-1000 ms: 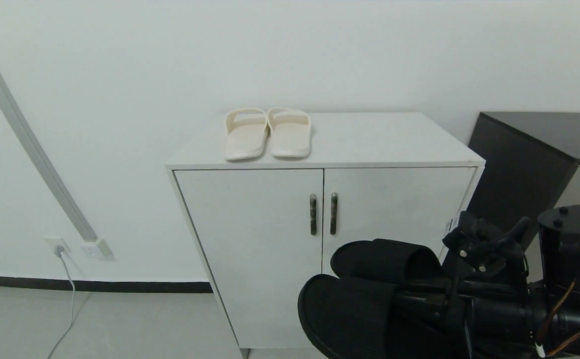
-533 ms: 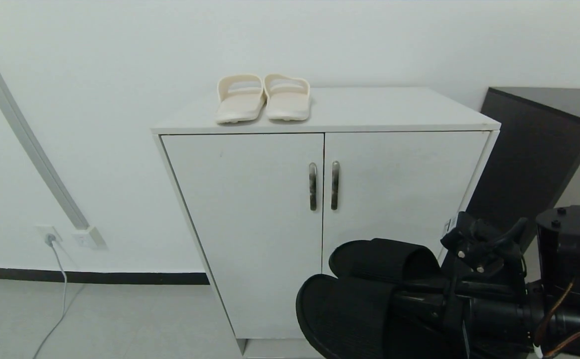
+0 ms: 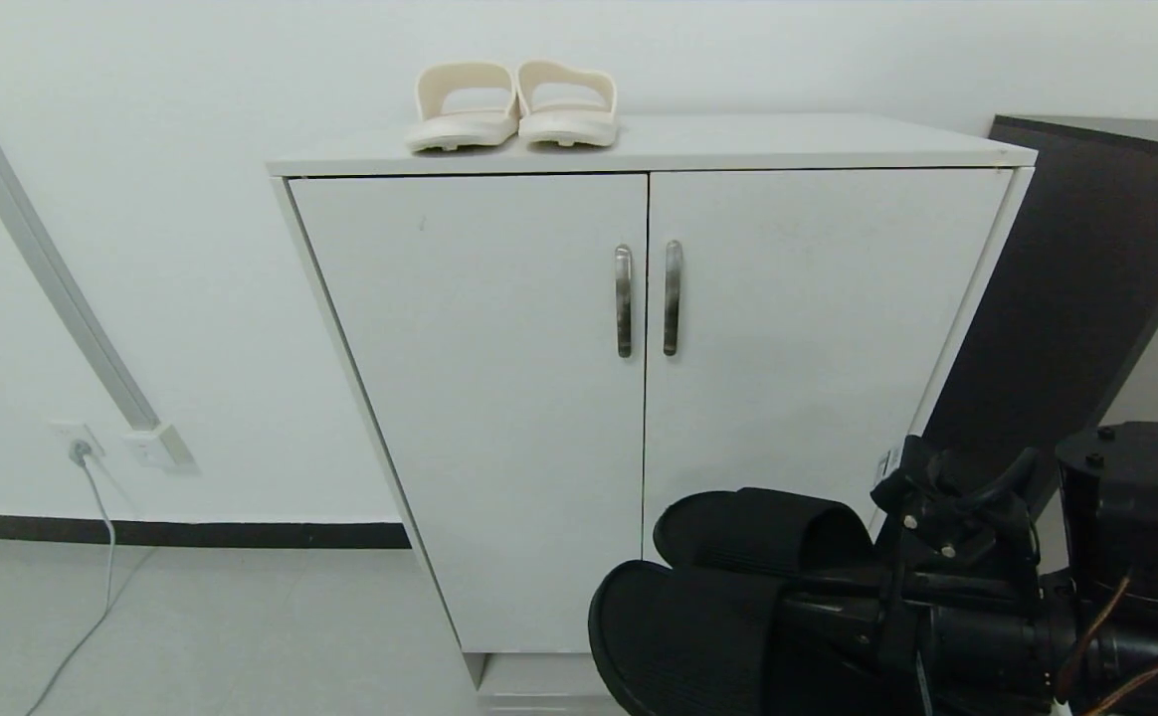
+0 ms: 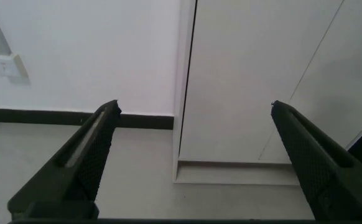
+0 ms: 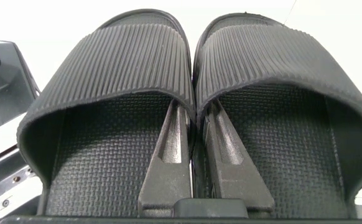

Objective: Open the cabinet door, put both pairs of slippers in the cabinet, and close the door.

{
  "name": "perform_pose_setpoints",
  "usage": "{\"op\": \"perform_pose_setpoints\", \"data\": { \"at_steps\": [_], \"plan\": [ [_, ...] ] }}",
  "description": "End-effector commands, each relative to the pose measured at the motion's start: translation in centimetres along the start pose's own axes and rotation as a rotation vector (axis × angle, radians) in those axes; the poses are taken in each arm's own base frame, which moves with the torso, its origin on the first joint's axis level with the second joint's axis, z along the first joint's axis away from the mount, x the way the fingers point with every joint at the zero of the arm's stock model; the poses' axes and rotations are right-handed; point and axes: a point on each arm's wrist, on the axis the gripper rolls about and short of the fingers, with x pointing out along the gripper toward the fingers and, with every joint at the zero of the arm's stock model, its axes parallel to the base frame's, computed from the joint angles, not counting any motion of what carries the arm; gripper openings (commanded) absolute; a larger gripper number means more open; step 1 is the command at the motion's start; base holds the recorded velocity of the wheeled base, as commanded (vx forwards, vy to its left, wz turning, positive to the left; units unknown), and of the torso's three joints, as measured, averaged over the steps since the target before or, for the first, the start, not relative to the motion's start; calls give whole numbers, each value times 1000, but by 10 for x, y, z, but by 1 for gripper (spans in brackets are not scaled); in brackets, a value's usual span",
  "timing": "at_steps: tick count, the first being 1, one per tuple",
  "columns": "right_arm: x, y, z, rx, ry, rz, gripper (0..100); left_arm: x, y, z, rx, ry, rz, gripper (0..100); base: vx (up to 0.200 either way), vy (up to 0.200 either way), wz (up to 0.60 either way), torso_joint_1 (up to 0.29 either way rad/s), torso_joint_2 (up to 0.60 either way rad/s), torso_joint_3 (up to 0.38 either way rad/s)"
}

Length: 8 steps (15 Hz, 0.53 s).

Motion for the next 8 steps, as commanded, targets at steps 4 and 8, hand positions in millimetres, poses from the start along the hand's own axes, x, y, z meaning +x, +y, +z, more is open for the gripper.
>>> {"op": "perform_pose_setpoints", "data": {
  "at_steps": [4,8],
  "plan": [
    [5,-1,-4,5,15,-2,0,-5,-1,15,-24,-115,11,100,0,0,0,-1,75,70],
    [7,-2,-6,6,23,1,0,8,-4,53,-136,-21,-83,100,0,0,0,0,0,0]
  ]
}}
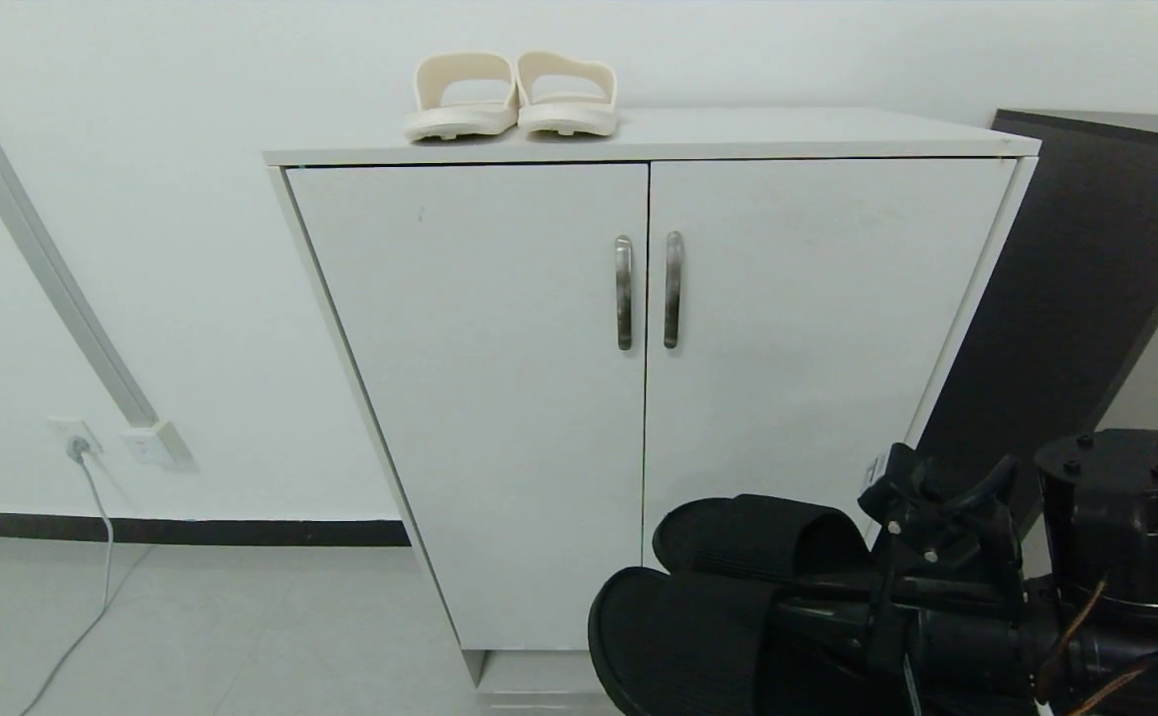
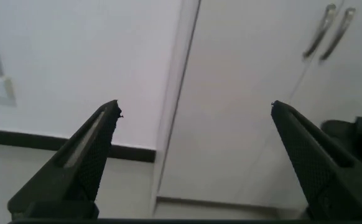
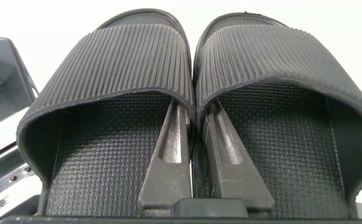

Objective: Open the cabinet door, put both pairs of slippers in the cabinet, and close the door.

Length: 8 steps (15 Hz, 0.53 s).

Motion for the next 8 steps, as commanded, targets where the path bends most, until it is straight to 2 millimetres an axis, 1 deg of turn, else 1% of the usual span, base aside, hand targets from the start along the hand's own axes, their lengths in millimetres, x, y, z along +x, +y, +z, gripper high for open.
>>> {"op": "perform_pose_setpoints", "data": {
  "at_steps": [1,3,5,6,8],
  "plan": [
    [3,-1,-2,2,15,-5,0,22,-2,3,-34,188,-101,100,0,0,0,0,0,0],
    [3,-1,-2,2,14,-4,0,36,-5,4,-46,299,-196,100,0,0,0,0,0,0],
    [3,-1,-4,3,20,-3,0,48,-10,10,-56,330,-321,100,0,0,0,0,0,0],
    [3,-1,-4,4,21,-3,0,59,-13,14,-61,348,-356,100,0,0,0,0,0,0],
    [4,0,-4,2,23,-3,0,85,-18,25,-63,361,-362,100,0,0,0,0,0,0]
  ]
}}
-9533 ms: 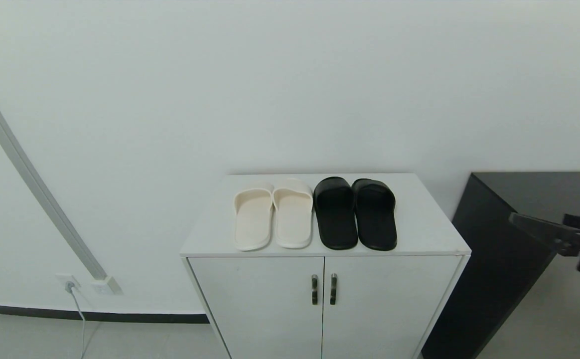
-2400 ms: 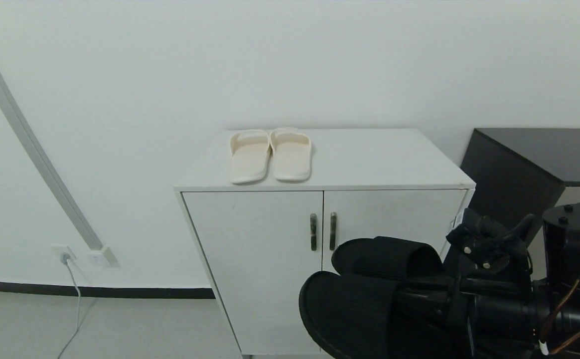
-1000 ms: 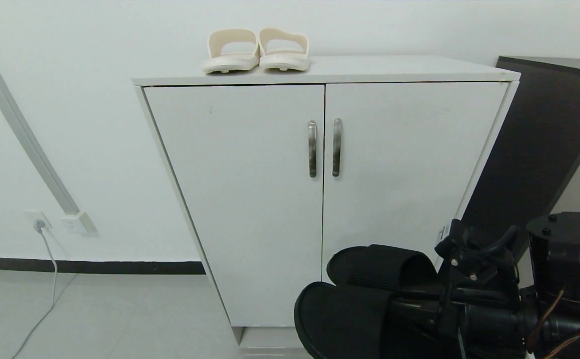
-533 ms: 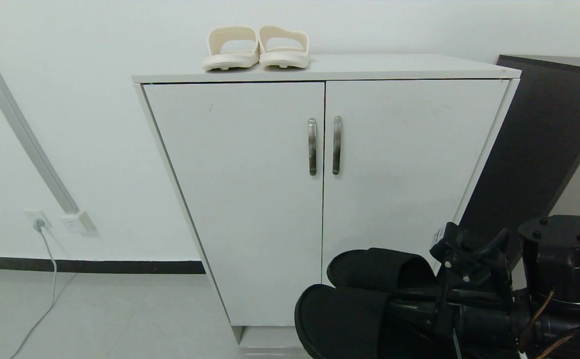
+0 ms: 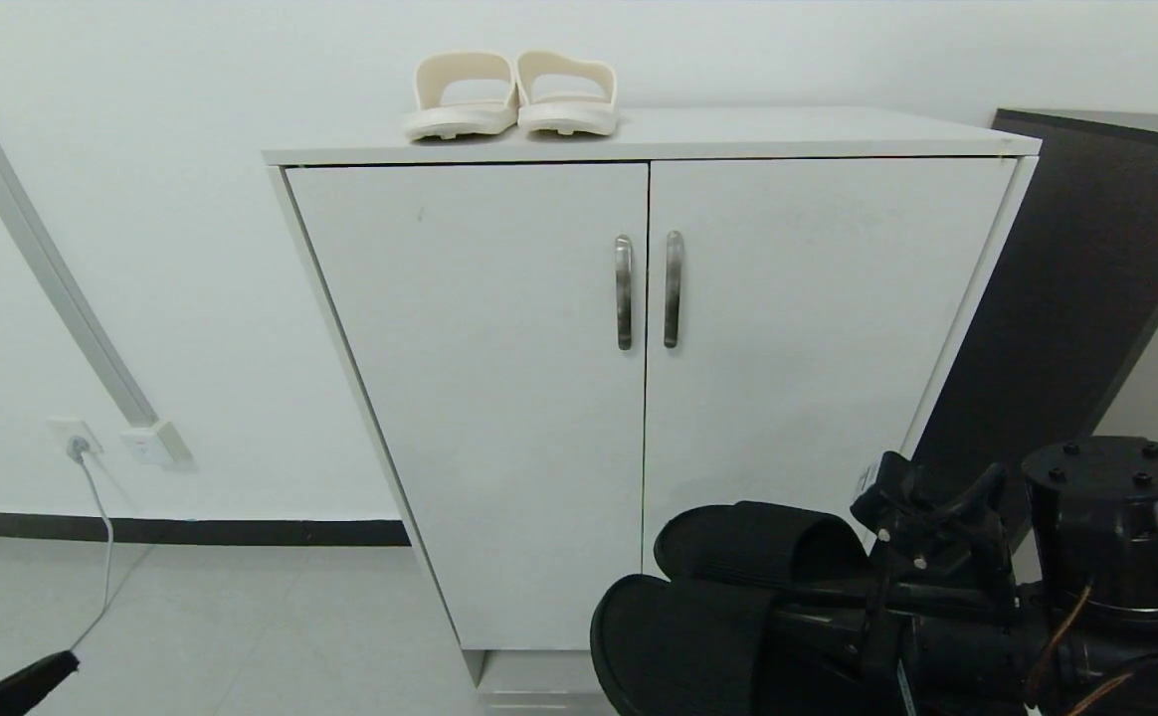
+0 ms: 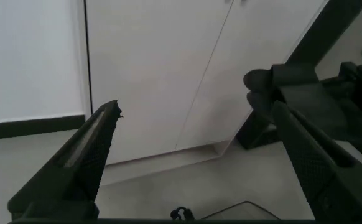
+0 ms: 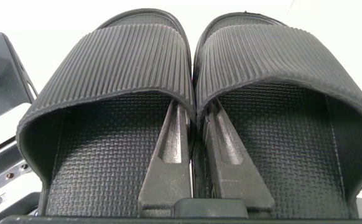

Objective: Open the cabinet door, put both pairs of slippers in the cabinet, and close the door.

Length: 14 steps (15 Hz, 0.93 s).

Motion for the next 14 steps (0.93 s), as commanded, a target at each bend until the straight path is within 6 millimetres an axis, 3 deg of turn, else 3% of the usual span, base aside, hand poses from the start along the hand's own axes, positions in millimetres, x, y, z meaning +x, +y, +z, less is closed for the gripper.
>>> {"op": "perform_pose_setpoints", "data": {
  "at_steps": [1,5,8,12,14],
  "plan": [
    [1,0,-1,0,4,1,0,43,6,24,-18,80,-24,100,0,0,0,0,0,0],
    [1,0,-2,5,9,6,0,100,-17,60,17,83,-199,100,0,0,0,0,0,0],
    [0,1,-1,2,3,2,0,138,-50,82,-9,76,-294,100,0,0,0,0,0,0],
    [-1,0,-2,10,4,0,0,189,-94,92,-13,125,-455,100,0,0,0,0,0,0],
    [-1,-1,0,11,-2,-2,0,215,-105,95,-14,141,-523,100,0,0,0,0,0,0]
  ]
}}
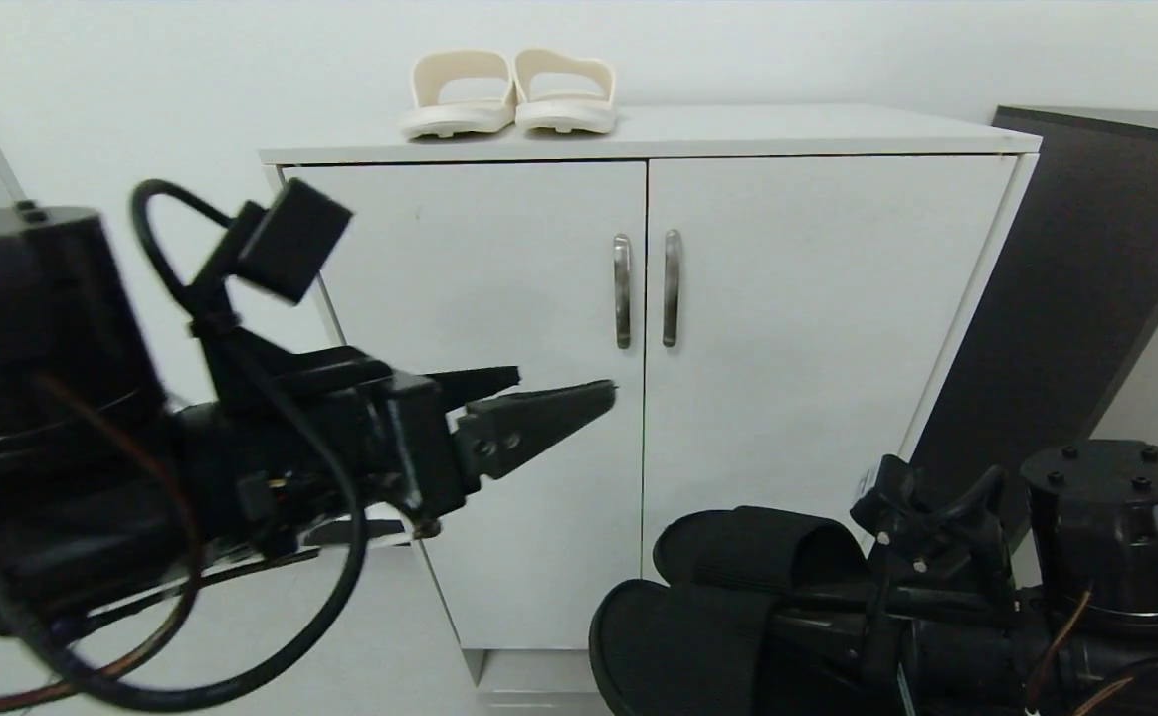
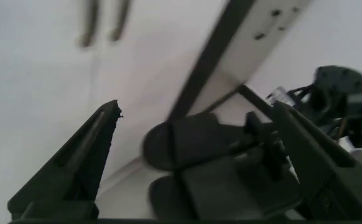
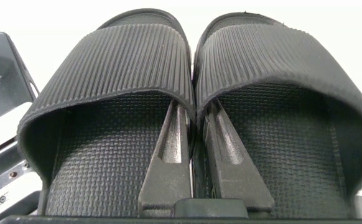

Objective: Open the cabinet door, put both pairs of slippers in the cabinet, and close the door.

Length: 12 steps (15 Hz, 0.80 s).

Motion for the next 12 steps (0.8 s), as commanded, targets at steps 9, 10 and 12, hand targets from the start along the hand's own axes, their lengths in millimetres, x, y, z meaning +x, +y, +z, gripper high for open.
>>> {"op": "perform_pose_setpoints", "data": {
  "at_steps": [9,10,12],
  "plan": [
    [1,-1,-1,-6,-4,1,0,111,-7,37,-141,17,-242,100,0,0,0,0,0,0],
    [1,-1,-1,-6,-7,-3,0,116,-1,38,-141,3,-195,100,0,0,0,0,0,0],
    [0,-2,-1,-6,-8,-8,0,120,1,37,-138,-18,-135,100,0,0,0,0,0,0]
  ]
}}
